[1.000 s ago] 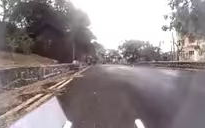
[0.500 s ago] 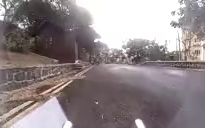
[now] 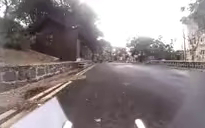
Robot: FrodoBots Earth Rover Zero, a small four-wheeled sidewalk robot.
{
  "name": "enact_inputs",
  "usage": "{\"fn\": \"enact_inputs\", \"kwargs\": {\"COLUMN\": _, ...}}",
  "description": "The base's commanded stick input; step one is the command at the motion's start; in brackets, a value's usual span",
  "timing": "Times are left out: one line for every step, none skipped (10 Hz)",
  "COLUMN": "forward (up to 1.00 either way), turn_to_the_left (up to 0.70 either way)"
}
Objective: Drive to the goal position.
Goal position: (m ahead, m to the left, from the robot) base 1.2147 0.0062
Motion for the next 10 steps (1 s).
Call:
{"fn": "enact_inputs", "kwargs": {"forward": 1.0, "turn_to_the_left": 0.0}}
{"fn": "enact_inputs", "kwargs": {"forward": 1.0, "turn_to_the_left": 0.0}}
{"fn": "enact_inputs", "kwargs": {"forward": 1.0, "turn_to_the_left": 0.0}}
{"fn": "enact_inputs", "kwargs": {"forward": 1.0, "turn_to_the_left": 0.0}}
{"fn": "enact_inputs", "kwargs": {"forward": 1.0, "turn_to_the_left": 0.0}}
{"fn": "enact_inputs", "kwargs": {"forward": 1.0, "turn_to_the_left": 0.0}}
{"fn": "enact_inputs", "kwargs": {"forward": 1.0, "turn_to_the_left": 0.0}}
{"fn": "enact_inputs", "kwargs": {"forward": 1.0, "turn_to_the_left": 0.0}}
{"fn": "enact_inputs", "kwargs": {"forward": 1.0, "turn_to_the_left": 0.0}}
{"fn": "enact_inputs", "kwargs": {"forward": 1.0, "turn_to_the_left": 0.0}}
